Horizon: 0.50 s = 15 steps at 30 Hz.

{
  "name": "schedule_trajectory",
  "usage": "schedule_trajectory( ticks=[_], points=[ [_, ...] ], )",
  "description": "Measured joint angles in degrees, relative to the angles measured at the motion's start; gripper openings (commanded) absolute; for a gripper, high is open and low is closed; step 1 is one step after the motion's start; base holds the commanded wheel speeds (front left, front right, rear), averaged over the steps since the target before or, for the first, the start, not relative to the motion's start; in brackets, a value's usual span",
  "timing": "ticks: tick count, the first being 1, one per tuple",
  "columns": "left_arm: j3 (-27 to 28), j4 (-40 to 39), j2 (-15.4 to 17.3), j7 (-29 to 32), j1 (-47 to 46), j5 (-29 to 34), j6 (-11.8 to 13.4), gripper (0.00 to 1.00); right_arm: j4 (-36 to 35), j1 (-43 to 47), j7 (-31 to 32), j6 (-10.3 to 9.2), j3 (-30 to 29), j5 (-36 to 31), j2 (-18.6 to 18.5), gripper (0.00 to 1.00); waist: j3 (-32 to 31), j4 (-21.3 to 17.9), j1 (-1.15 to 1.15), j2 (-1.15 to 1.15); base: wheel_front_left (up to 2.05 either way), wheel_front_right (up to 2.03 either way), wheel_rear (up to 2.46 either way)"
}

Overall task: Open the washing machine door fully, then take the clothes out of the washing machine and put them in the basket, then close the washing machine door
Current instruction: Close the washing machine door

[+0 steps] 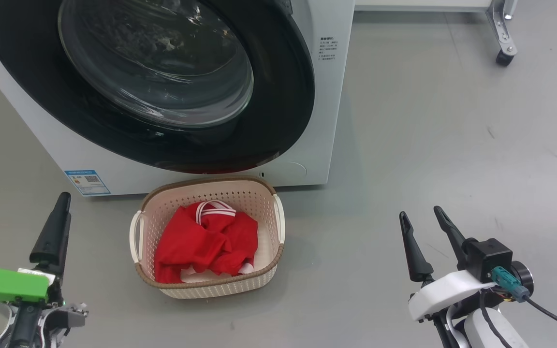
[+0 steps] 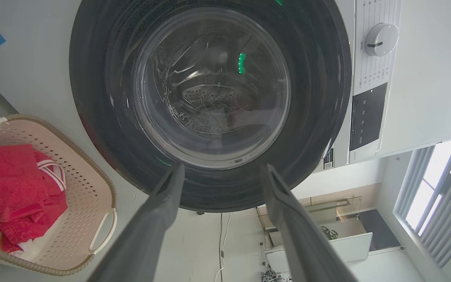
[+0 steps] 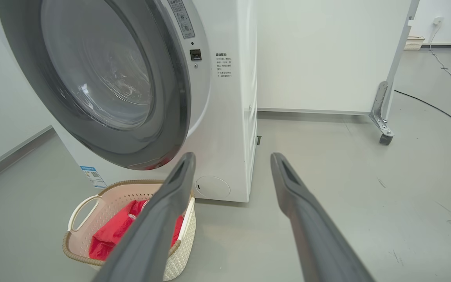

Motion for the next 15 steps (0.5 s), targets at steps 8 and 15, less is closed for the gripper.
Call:
schedule_trajectory(
  ticks=[8, 15],
  points=[
    [-4.8, -7.0, 0.7, -8.7, 4.2, 16.0, 0.0, 1.00, 0.1, 1.4, 0.0, 0.05, -0.3, -0.1, 0.0, 1.00, -3.2, 1.1, 0.00, 0.00, 0.00, 0.00, 0.00],
    [-9.0, -9.2, 6.3, -16.4, 8.5, 35.1, 0.0, 1.00, 0.0, 1.8, 0.0, 0.05, -0.3, -0.4, 0.0, 1.00, -5.2, 1.8, 0.00, 0.00, 0.00, 0.00, 0.00]
  ],
)
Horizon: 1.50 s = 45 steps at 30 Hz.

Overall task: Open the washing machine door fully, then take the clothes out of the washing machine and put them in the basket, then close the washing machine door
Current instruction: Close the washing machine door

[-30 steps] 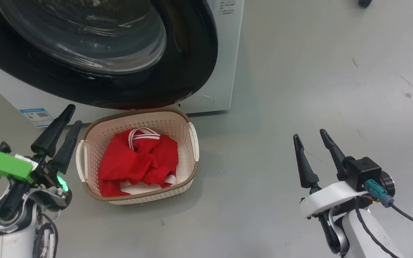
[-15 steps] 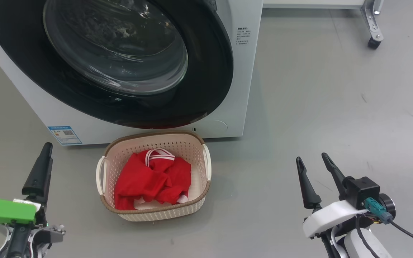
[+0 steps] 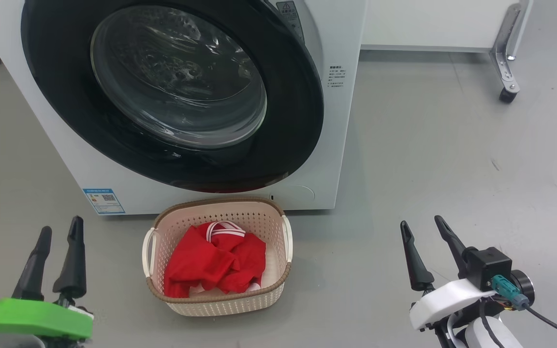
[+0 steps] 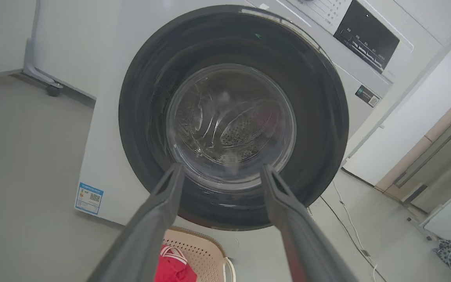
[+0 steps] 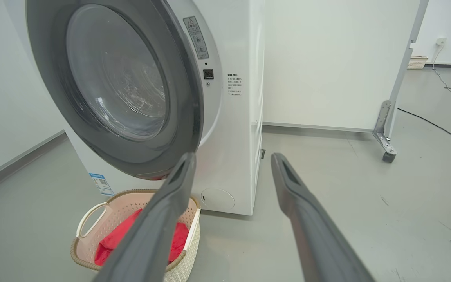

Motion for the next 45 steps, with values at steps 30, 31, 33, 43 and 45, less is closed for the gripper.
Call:
schedule_trajectory(
  ticks=[30, 31, 33, 43, 45],
  points=[
    [-11.4, 4.8, 2.7, -9.0, 6.9, 31.3, 10.2, 1.00, 0.1, 4.5, 0.0, -0.02, -0.7, -0.6, 0.0, 1.00, -1.7, -0.6, 0.00, 0.00, 0.00, 0.00, 0.00],
    [-11.5, 4.9, 2.5, -9.1, 6.9, 31.4, 10.2, 1.00, 0.1, 4.5, 0.0, -0.02, -0.7, -0.6, 0.0, 1.00, -1.7, -0.7, 0.00, 0.00, 0.00, 0.00, 0.00],
    [-11.5, 5.0, 2.3, -9.3, 6.9, 31.4, 10.7, 1.00, 0.0, 4.5, 0.0, -0.02, -0.7, -0.6, 0.0, 1.00, -1.7, -0.8, 0.00, 0.00, 0.00, 0.00, 0.00],
    [-11.8, 5.5, 1.0, -9.8, 6.9, 32.1, 11.6, 1.00, -0.3, 4.5, 0.0, -0.01, -0.9, -1.0, 0.0, 1.00, -1.9, -1.0, 0.00, 0.00, 0.00, 0.00, 0.00],
    [-11.8, 5.6, 0.9, -9.8, 6.9, 32.1, 11.7, 1.00, -0.3, 4.5, 0.0, -0.01, -0.9, -1.0, 0.0, 1.00, -2.0, -1.0, 0.00, 0.00, 0.00, 0.00, 0.00]
  ],
)
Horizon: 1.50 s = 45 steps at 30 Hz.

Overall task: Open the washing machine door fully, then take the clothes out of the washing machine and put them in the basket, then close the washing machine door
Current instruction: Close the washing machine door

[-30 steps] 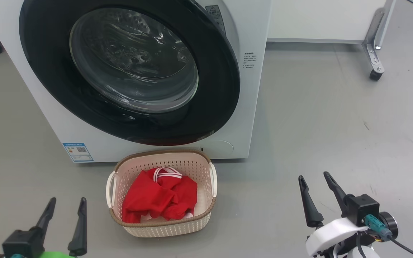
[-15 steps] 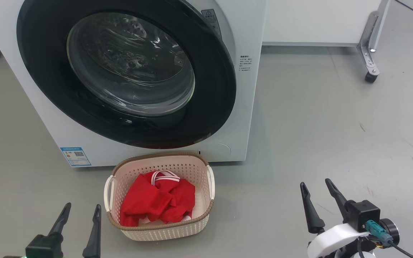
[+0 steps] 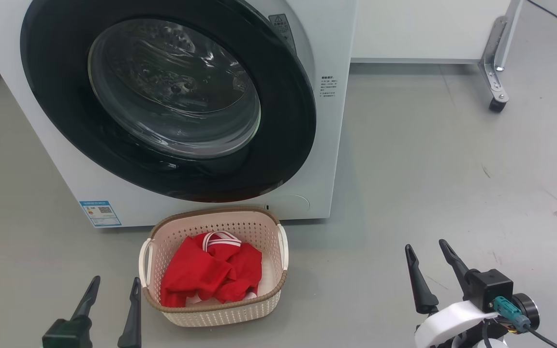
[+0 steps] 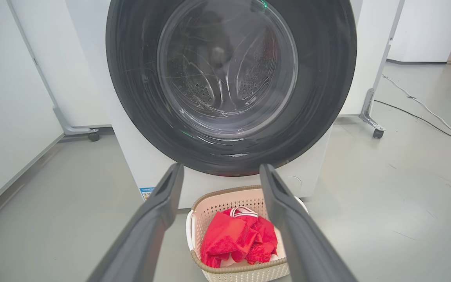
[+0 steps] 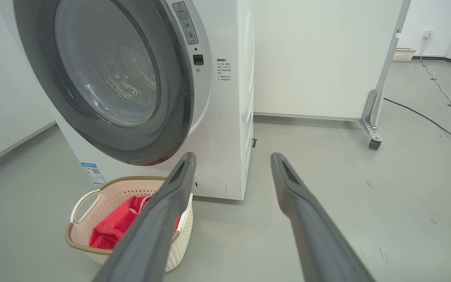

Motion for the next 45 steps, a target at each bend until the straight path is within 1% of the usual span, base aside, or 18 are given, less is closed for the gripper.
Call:
schedule_trajectory(
  ticks=[22, 24, 25, 36, 41, 45],
  points=[
    [0.0, 1.5, -0.6, -0.2, 0.0, 0.4, 0.5, 1.00, -0.2, 0.0, 0.0, 0.02, -0.2, 0.0, 0.0, 1.00, -0.2, 0.0, 0.00, 0.00, 0.00, 0.00, 0.00],
    [0.0, 1.5, -0.7, -0.2, 0.0, 0.4, 0.5, 1.00, -0.1, 0.0, 0.0, 0.02, -0.2, 0.0, 0.0, 0.35, -0.1, 0.0, 0.00, 0.00, 0.00, 0.00, 0.00],
    [0.0, 1.5, -0.8, -0.2, 0.0, 0.4, 0.6, 1.00, -0.1, 0.0, 0.0, 0.02, -0.2, 0.0, 0.0, 0.00, -0.1, 0.0, 0.00, 0.00, 0.00, 0.00, 0.00],
    [-0.9, 1.6, -1.3, -0.2, -0.1, 1.4, 0.6, 1.00, -0.1, -0.1, 0.0, 0.23, -0.8, 0.0, -0.2, 0.00, 0.2, 0.8, 0.00, 0.00, 0.00, 0.00, 0.00],
    [-1.2, 1.6, -1.4, -0.2, -0.3, 1.4, 0.6, 1.00, 0.0, -1.1, 0.0, 1.19, -0.3, -0.5, -1.0, 0.00, 0.5, 2.1, 0.00, 0.00, 0.00, 0.00, 0.00],
    [-1.3, 1.6, -1.8, -0.2, -0.8, 1.4, 0.6, 1.00, 0.2, -4.5, 0.5, 2.30, 1.0, -1.1, -1.7, 0.00, 0.8, 3.4, 0.00, 0.00, 0.00, 0.00, 0.00]
  ],
)
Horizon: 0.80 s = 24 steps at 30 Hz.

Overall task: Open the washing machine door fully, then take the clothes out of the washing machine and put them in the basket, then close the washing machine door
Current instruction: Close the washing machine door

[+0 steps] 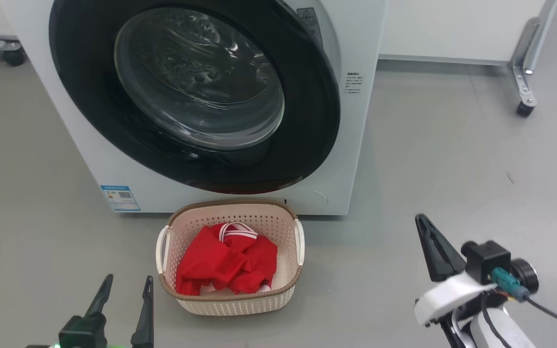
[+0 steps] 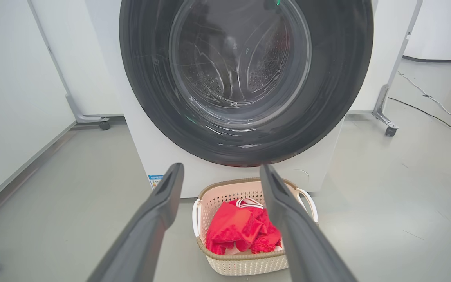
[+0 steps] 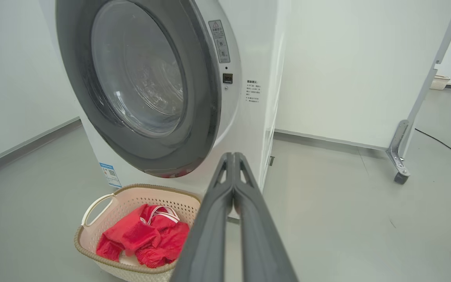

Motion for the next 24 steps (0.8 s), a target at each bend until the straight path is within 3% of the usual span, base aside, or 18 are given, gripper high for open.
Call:
schedule_trajectory(
  ticks=[7, 24],
  points=[
    [-0.4, -0.2, -0.5, -0.3, -1.1, 0.0, 0.0, 1.00, 0.2, -7.5, 1.8, 1.83, 1.8, -1.0, -1.0, 0.00, 1.1, 3.3, 0.00, 0.00, 0.00, 0.00, 0.00],
    [-3.3, -0.5, -2.6, -2.2, -6.9, 0.0, -0.9, 1.00, 4.1, -27.0, 7.0, 3.23, 0.8, -1.9, -5.1, 0.00, 7.3, 14.1, 0.00, 0.00, 0.00, 0.00, 0.00]
  ],
)
